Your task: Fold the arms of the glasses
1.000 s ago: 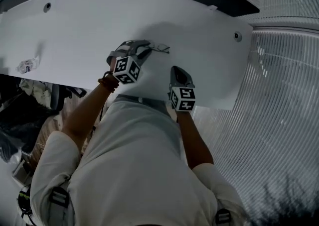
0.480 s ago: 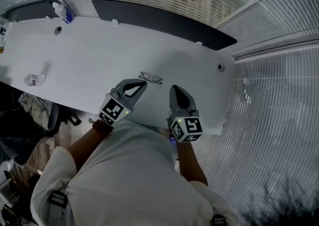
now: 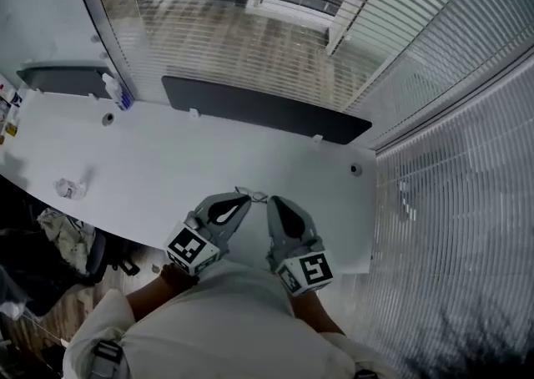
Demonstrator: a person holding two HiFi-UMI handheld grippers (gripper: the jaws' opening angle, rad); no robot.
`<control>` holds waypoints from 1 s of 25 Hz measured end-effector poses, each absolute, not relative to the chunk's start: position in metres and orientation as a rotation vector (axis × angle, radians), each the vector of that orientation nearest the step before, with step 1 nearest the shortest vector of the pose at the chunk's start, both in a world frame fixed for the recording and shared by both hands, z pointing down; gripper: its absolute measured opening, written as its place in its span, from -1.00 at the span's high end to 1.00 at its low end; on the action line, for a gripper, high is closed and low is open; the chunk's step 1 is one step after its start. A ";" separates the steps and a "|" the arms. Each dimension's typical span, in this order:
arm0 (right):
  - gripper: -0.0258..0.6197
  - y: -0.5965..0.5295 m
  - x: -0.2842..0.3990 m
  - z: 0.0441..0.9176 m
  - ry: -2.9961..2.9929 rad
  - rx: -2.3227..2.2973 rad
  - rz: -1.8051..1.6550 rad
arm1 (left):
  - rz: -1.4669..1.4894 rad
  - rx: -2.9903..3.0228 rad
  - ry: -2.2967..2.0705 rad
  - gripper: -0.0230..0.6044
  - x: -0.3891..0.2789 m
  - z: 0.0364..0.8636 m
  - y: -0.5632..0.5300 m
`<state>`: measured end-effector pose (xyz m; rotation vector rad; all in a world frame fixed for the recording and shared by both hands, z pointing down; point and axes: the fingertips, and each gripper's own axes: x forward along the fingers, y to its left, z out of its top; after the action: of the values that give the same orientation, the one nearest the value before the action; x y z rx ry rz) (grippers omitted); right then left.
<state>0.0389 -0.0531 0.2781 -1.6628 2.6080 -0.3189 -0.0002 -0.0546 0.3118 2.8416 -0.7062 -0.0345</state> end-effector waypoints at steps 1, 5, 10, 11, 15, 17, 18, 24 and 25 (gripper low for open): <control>0.92 -0.052 0.038 0.274 2.606 -1.661 -0.297 | -0.040 2.850 -0.708 0.92 0.001 0.308 -0.053; 0.92 -0.048 0.036 0.266 2.602 -1.659 -0.243 | -0.091 2.835 -0.737 0.92 0.002 0.304 -0.048; 0.92 -0.048 0.042 0.271 2.593 -1.653 -0.251 | -0.109 2.830 -0.745 0.92 0.009 0.304 -0.051; 0.92 -0.048 0.043 0.270 2.591 -1.653 -0.243 | -0.102 2.828 -0.737 0.92 0.010 0.305 -0.050; 0.92 -0.049 0.046 0.269 2.580 -1.654 -0.252 | -0.090 2.829 -0.734 0.92 0.010 0.307 -0.051; 0.92 -0.049 0.045 0.271 2.578 -1.652 -0.264 | -0.083 2.825 -0.738 0.92 0.009 0.307 -0.052; 0.92 -0.049 0.045 0.273 2.577 -1.651 -0.269 | -0.078 2.822 -0.743 0.92 0.008 0.307 -0.053; 0.92 -0.047 0.049 0.270 2.571 -1.642 -0.268 | -0.080 2.816 -0.742 0.92 0.011 0.308 -0.050; 0.92 -0.046 0.050 0.270 2.569 -1.643 -0.265 | -0.087 2.819 -0.740 0.92 0.012 0.306 -0.049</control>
<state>0.0496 -0.0462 0.2699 -1.6430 2.5691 -0.2649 0.0117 -0.0489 0.3056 2.8189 -0.7401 -0.0875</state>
